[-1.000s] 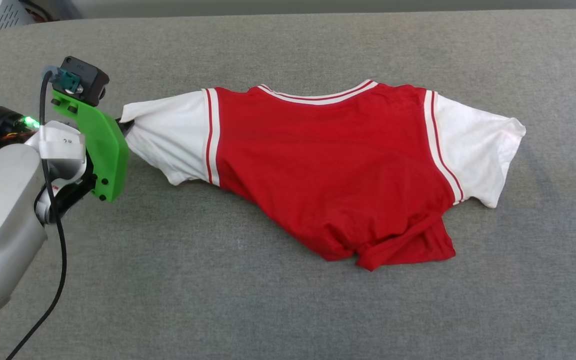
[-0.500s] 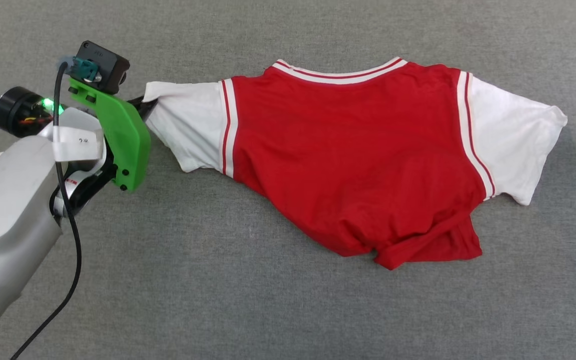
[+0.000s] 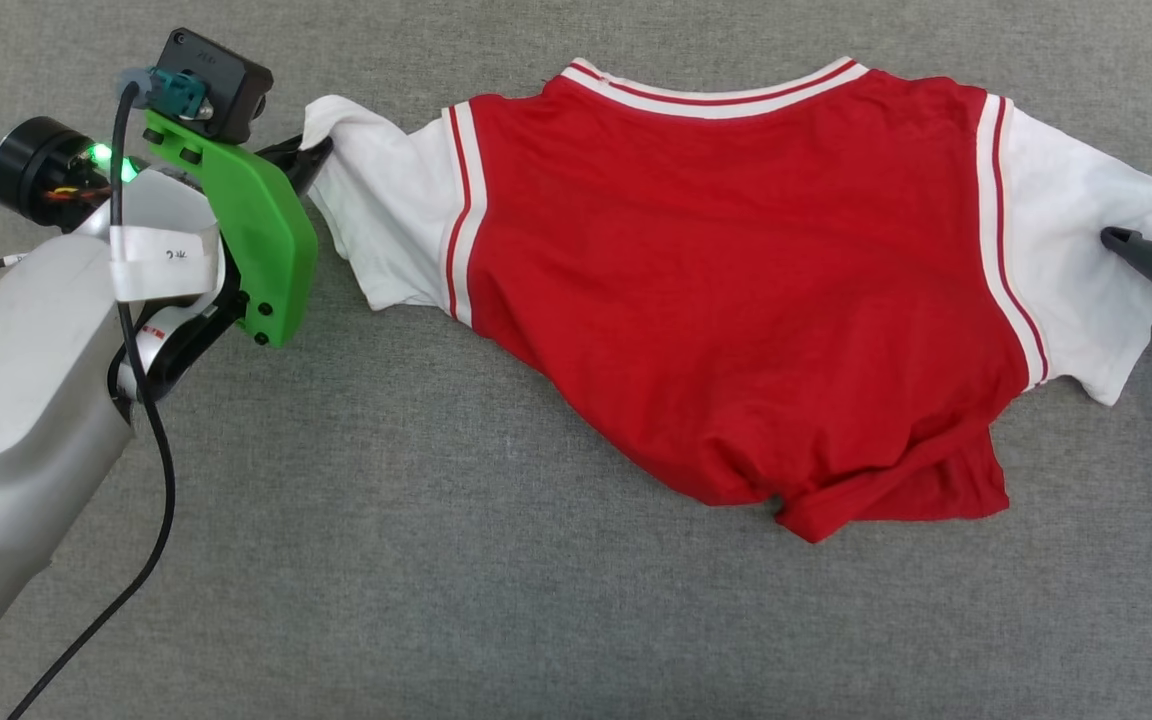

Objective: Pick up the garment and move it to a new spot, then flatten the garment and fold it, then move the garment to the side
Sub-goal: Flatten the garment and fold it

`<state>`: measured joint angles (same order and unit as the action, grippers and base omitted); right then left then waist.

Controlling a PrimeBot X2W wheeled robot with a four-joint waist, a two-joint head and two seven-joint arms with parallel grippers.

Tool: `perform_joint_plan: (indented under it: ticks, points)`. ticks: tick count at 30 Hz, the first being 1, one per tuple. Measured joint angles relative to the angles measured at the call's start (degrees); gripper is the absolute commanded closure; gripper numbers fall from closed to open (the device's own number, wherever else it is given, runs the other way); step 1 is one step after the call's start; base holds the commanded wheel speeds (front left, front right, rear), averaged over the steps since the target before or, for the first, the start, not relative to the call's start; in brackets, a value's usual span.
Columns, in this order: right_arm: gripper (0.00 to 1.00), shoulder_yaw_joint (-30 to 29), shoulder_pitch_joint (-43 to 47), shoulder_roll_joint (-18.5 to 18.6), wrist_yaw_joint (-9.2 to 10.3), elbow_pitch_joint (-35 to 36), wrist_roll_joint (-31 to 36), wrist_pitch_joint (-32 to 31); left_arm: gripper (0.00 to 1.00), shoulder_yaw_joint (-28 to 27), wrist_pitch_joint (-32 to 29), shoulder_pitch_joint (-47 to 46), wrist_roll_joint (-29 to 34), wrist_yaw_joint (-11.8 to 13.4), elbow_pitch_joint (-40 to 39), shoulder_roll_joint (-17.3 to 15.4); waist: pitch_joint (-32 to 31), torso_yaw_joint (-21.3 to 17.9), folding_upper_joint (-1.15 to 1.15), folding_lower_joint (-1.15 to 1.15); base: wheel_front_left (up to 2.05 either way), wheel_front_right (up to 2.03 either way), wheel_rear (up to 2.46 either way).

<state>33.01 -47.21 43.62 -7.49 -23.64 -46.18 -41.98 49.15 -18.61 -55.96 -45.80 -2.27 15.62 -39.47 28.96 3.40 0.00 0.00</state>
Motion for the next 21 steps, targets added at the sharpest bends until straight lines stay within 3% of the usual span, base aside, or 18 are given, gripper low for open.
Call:
perform_joint_plan:
  ticks: [2, 3, 4, 12, 17, 18, 21]
  points:
    - [0.0, 0.35, -0.18, -0.13, -0.01, -1.08, -1.4, 0.73, 1.0, 0.04, 0.04, 0.0, -0.01, 0.0, 0.23, 0.02, -0.06, -0.14, 0.0, 0.0, 0.0, 0.0, 0.0]
    - [0.05, 0.71, -0.3, -0.23, 0.0, -1.36, -1.62, 1.34, 1.0, 0.03, 0.25, 0.01, -0.01, 0.0, 0.41, 0.01, -0.17, -0.25, 0.0, 0.0, 0.0, 0.0, 0.0]
    - [1.0, 1.18, -0.39, -0.24, 0.01, -1.48, -1.7, 2.58, 1.0, 0.07, 0.25, 0.01, -0.04, 0.0, 0.58, -0.01, -0.31, -0.38, 0.0, 0.0, 0.0, 0.0, 0.0]
    - [1.0, 3.44, -0.48, -1.44, -0.04, -2.52, -3.5, 17.17, 1.0, 0.03, 2.16, 0.19, -0.15, -0.02, 1.83, -0.15, -3.29, -1.43, 0.0, 0.0, 0.0, 0.0, 0.0]
    - [1.0, 4.26, -0.51, 1.18, -0.04, -0.32, -3.57, 26.63, 1.0, -0.79, 4.91, 0.36, -0.15, -0.03, 0.96, -0.56, -6.54, -1.94, 0.0, 0.0, 0.0, 0.0, 0.0]
    - [1.0, 4.89, -0.48, 3.33, -0.04, 1.86, -3.83, 29.87, 1.0, -1.46, 6.69, 0.48, -0.13, -0.01, -0.56, -1.15, -8.9, -2.21, 0.0, 0.0, 0.0, 0.0, 0.0]
    - [1.0, 4.81, -0.46, 5.24, -0.04, 4.55, -4.19, 32.54, 1.0, -2.2, 7.49, 0.72, -0.24, 0.09, -2.75, -2.02, -11.18, -2.47, 0.0, 0.0, 0.0, 0.0, 0.0]
